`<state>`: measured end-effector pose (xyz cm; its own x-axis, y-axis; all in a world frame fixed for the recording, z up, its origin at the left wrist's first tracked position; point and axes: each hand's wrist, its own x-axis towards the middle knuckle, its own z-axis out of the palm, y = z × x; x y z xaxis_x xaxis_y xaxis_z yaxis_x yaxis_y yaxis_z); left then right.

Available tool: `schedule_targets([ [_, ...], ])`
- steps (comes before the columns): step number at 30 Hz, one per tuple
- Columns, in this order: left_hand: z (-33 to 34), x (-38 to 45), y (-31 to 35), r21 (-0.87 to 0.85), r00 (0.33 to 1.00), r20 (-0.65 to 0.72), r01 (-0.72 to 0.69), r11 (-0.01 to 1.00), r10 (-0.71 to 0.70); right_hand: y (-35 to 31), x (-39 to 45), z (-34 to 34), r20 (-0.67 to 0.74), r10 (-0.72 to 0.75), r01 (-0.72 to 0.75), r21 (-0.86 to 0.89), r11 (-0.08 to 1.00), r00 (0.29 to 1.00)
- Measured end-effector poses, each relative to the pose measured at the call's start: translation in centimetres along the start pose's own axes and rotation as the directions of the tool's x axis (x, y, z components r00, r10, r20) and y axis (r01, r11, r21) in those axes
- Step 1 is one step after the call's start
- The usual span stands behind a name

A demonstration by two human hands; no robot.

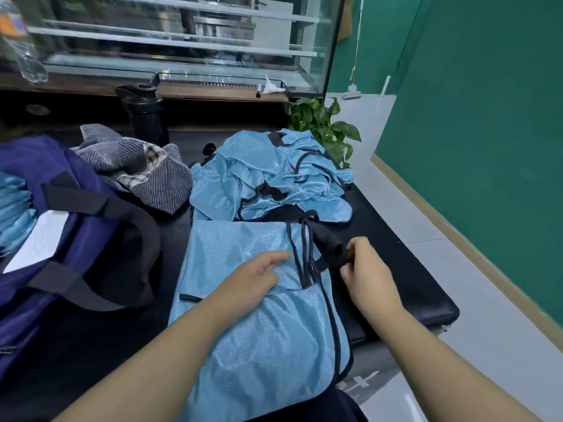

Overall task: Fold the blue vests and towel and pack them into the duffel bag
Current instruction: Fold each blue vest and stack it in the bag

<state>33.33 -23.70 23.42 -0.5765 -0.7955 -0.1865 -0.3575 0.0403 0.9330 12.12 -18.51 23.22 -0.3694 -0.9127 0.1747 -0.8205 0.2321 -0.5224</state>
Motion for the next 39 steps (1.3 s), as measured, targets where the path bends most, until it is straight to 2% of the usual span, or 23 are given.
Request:
schedule_targets([
  [2, 0.2, 0.1, -0.2, 0.104, 0.999, 0.037, -0.042, 0.994, 0.038, 0.6, 0.0, 0.6, 0.043, -0.082, 0.087, -0.139, 0.986, 0.996],
  [4, 0.6, 0.2, -0.6, 0.263, 0.992, 0.1, -0.106, 0.959, 0.083, 0.9, 0.2, 1.0, 0.078, -0.134, 0.144, -0.146, 0.979, 0.988],
  [7, 0.9, 0.7, -1.1, 0.512, 0.972, 0.179, -0.226, 0.829, 0.154, 1.0, 0.9, 0.1, 0.177, -0.048, 0.037, 0.066, 0.997, 0.983],
  [9, 1.1, 0.8, -1.3, 0.567, 0.965, 0.201, -0.256, 0.783, 0.169, 0.5, 1.1, -0.9, 0.172, 0.043, -0.086, 0.249, 0.965, 0.984],
  [11, 1.2, 1.1, -1.5, 0.548, 0.967, 0.2, -0.246, 0.8, 0.16, -0.5, 0.8, -1.7, 0.068, 0.035, -0.055, 0.316, 0.947, 0.997],
  [14, 0.8, 1.7, -1.3, 0.376, 0.976, 0.189, -0.169, 0.911, 0.103, -2.7, 0.4, -2.5, -0.071, -0.18, 0.191, 0.211, 0.959, 0.981],
  [17, -0.3, 1.9, -0.8, 0.055, 0.995, 0.081, -0.056, 0.997, 0.051, -5.1, 1.1, -2.6, -0.034, -0.369, 0.37, 0.041, 0.928, 0.929],
  [18, -1.0, 2.1, -0.8, 0.043, 0.998, 0.007, -0.067, 0.997, 0.067, -5.8, 1.6, -2.4, 0.011, -0.389, 0.389, -0.001, 0.921, 0.921],
  [19, -1.9, 2.2, -0.6, 0.109, 0.994, -0.066, -0.082, 0.991, 0.089, -6.5, 2.2, -2.3, 0.069, -0.389, 0.392, -0.031, 0.92, 0.919],
  [22, -5.2, 3.1, -0.2, 0.427, 0.967, -0.215, -0.035, 0.903, 0.139, -8.0, 4.4, -1.4, 0.239, -0.336, 0.374, -0.133, 0.918, 0.911],
  [26, -10.8, 6.0, -1.7, 0.709, 0.968, -0.245, 0.143, 0.691, 0.05, -9.0, 8.0, 0.5, 0.386, -0.308, 0.422, -0.259, 0.869, 0.87],
  [28, -13.1, 7.2, -2.4, 0.759, 0.97, -0.244, 0.197, 0.621, -0.01, -9.5, 9.5, 1.3, 0.48, -0.287, 0.444, -0.254, 0.859, 0.829],
  [30, -14.3, 7.7, -2.4, 0.773, 0.977, -0.204, 0.197, 0.603, -0.058, -10.1, 10.7, 1.6, 0.607, -0.224, 0.446, -0.241, 0.862, 0.762],
  [33, -14.9, 8.3, -2.4, 0.794, 0.987, -0.137, 0.161, 0.586, -0.085, -10.7, 12.0, 1.5, 0.736, -0.093, 0.482, -0.337, 0.809, 0.671],
  [36, -15.6, 8.6, -2.5, 0.837, 0.992, -0.091, 0.124, 0.533, -0.088, -10.7, 12.8, 1.3, 0.742, 0.022, 0.469, -0.446, 0.762, 0.67],
  [39, -16.3, 8.3, -2.1, 0.852, 0.993, -0.117, 0.114, 0.512, -0.025, -10.0, 13.2, 1.7, 0.715, 0.027, 0.447, -0.466, 0.764, 0.698],
])
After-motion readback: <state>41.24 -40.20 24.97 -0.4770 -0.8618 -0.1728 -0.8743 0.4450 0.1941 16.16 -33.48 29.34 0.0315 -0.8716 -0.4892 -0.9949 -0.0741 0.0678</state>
